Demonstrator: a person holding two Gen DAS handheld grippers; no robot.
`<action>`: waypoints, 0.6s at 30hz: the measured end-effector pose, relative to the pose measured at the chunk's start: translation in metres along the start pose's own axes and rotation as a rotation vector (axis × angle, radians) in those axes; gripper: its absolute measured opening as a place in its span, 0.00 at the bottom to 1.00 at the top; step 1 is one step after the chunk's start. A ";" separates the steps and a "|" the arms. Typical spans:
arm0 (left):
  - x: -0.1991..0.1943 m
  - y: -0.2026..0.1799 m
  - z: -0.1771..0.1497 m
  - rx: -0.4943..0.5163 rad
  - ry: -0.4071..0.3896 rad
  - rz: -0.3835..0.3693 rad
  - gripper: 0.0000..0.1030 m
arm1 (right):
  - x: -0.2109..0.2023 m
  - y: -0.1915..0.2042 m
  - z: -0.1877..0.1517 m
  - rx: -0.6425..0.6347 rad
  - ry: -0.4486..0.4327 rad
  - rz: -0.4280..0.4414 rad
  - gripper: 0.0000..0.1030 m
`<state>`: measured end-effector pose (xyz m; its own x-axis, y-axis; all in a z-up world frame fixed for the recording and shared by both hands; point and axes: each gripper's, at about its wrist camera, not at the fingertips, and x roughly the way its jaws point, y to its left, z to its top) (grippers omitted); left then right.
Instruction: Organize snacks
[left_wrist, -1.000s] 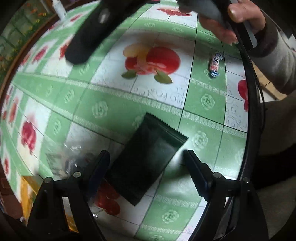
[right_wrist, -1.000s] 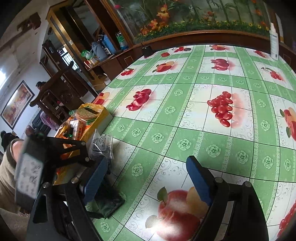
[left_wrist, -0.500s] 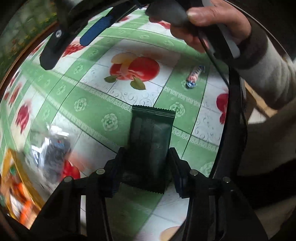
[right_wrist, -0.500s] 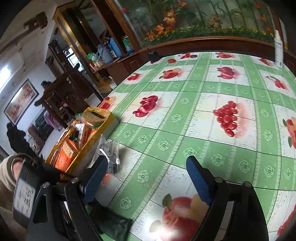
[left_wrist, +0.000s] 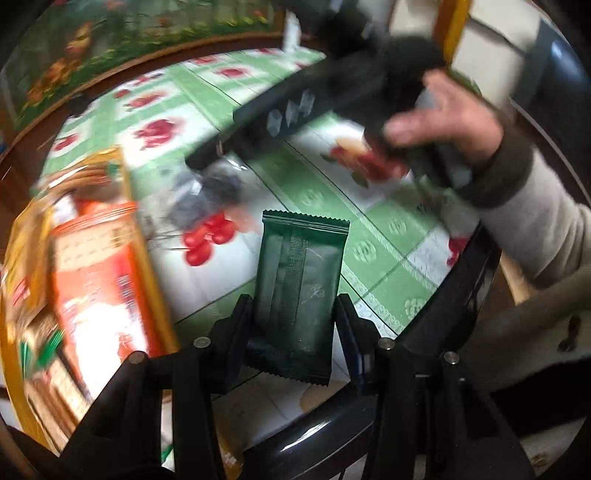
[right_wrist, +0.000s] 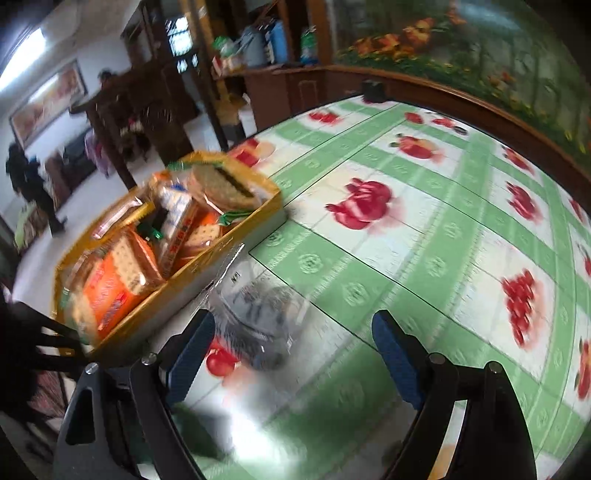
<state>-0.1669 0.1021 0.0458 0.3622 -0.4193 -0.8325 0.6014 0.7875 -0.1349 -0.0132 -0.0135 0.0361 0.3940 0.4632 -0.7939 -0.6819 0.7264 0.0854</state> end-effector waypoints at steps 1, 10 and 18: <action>0.000 0.004 0.002 -0.017 -0.011 -0.004 0.46 | 0.010 0.006 0.005 -0.034 0.021 -0.007 0.85; -0.025 0.006 -0.017 -0.071 -0.088 -0.032 0.46 | 0.055 0.021 0.006 -0.153 0.183 0.094 0.80; -0.004 0.009 -0.004 -0.083 -0.080 -0.050 0.45 | 0.021 -0.014 -0.026 0.023 0.104 0.153 0.46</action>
<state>-0.1657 0.1124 0.0454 0.3909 -0.4908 -0.7787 0.5602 0.7981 -0.2218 -0.0117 -0.0269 0.0026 0.2202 0.5153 -0.8282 -0.7141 0.6636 0.2231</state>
